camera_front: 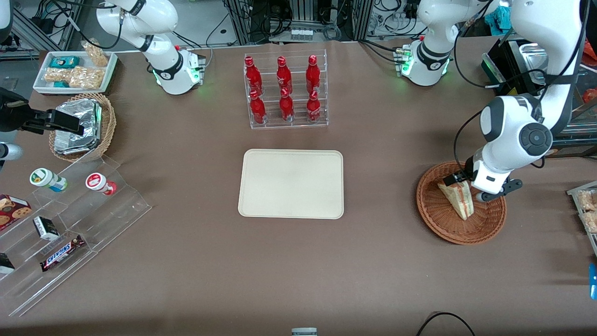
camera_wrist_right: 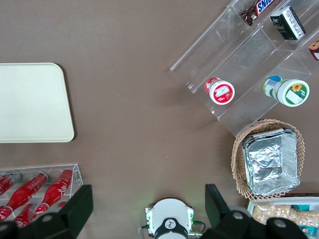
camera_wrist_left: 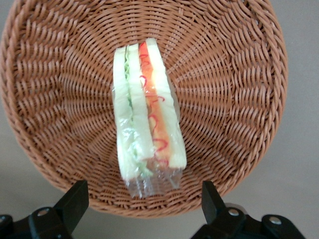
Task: Place sandwich from basket to tray
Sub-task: 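Close the left gripper on the sandwich and lift it from the basket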
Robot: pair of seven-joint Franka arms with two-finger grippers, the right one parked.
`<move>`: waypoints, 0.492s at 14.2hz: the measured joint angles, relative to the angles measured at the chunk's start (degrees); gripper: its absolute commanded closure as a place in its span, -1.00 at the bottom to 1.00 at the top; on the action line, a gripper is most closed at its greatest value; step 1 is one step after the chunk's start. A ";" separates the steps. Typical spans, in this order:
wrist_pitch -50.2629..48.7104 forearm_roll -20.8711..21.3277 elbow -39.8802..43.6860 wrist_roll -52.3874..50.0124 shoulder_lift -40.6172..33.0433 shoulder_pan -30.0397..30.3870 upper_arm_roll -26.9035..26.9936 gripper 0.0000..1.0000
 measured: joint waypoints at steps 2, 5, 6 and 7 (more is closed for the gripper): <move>1.93 0.01 0.01 0.00 0.92 0.00 0.01 -1.00; 4.02 0.03 0.04 0.00 2.90 0.00 0.46 -1.00; 4.37 0.05 0.06 0.00 3.59 0.00 0.62 -1.00; 4.60 0.10 0.08 0.00 4.18 0.00 0.85 -0.91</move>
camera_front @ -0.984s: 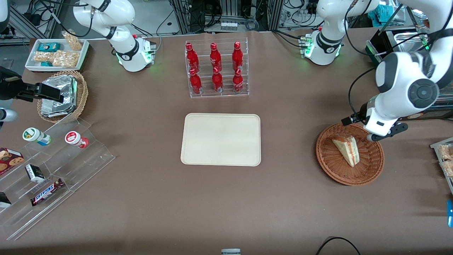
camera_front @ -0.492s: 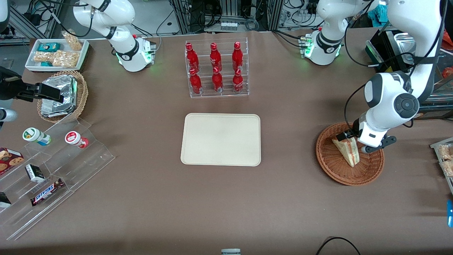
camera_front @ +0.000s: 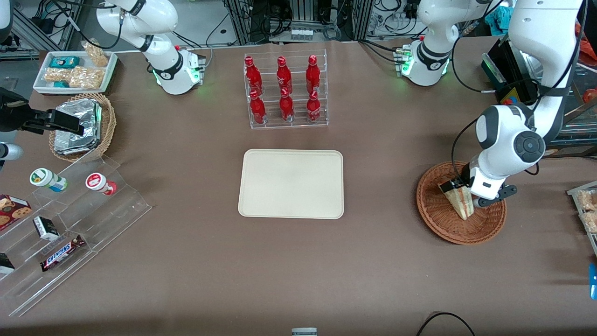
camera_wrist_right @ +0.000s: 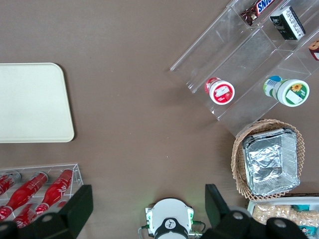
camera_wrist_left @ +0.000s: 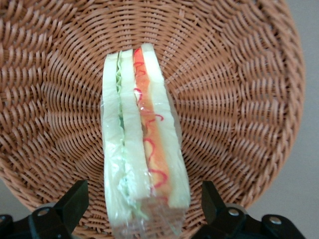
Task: Place sandwich from basket to tray
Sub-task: 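Close the left gripper on the sandwich and lift it from the basket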
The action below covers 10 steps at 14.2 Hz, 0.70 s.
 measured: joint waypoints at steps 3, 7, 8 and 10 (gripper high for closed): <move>0.07 0.15 0.05 0.06 0.69 0.01 0.90 -0.35; 0.07 0.16 0.18 0.06 0.72 0.01 1.02 0.31; 0.07 0.17 0.26 0.06 0.71 0.01 1.02 0.38; 0.07 0.17 0.44 0.06 0.72 0.01 1.02 0.52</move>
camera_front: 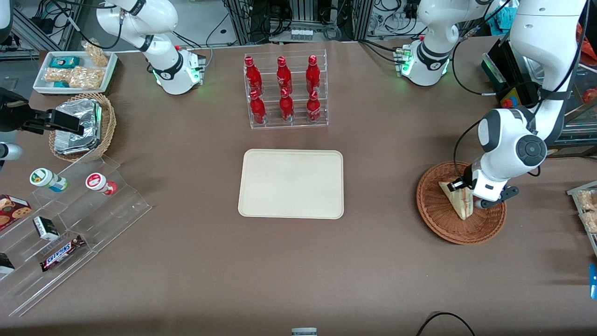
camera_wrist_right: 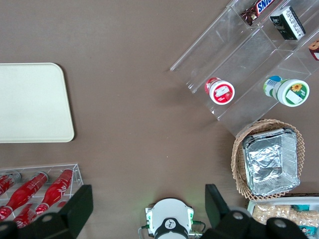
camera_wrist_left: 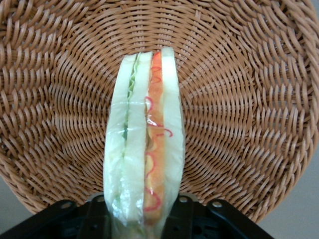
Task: Place sandwich from basket to tray
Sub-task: 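Close the left gripper on the sandwich and lift it from the basket, then carry the held sandwich over the cream tray and lower it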
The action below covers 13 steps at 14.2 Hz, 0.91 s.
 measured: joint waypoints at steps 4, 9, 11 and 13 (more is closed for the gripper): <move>-2.28 0.30 1.99 0.31 -0.02 -0.06 -0.16 0.57; -11.09 0.50 6.14 0.86 -1.21 -6.32 -1.18 0.57; -15.56 0.43 8.01 0.16 -1.50 -11.42 -1.44 0.57; -18.20 0.08 9.80 -2.86 -1.52 -17.96 -1.71 0.57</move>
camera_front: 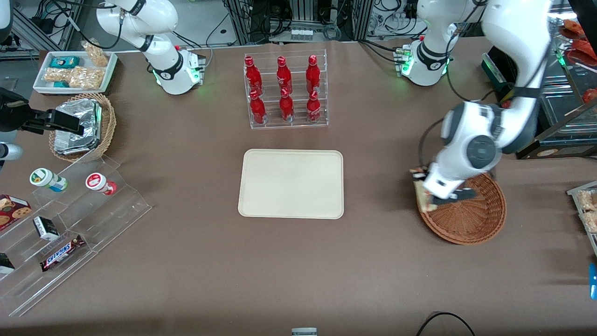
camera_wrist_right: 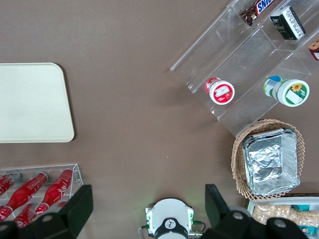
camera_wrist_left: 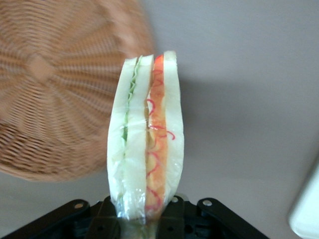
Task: Place sandwich from basket to tray
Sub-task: 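Carry the held sandwich over the cream tray and lower it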
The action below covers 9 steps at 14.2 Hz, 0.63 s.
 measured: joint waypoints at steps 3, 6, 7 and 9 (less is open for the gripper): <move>-0.37 -3.07 3.73 -8.07 0.76 -10.22 -1.05 0.53; -0.18 -3.42 9.12 -17.59 5.06 -20.22 -1.42 0.53; -0.11 -3.42 11.52 -19.65 7.28 -22.49 -1.42 0.52; -0.01 -3.42 16.06 -21.80 11.71 -25.49 -1.41 0.51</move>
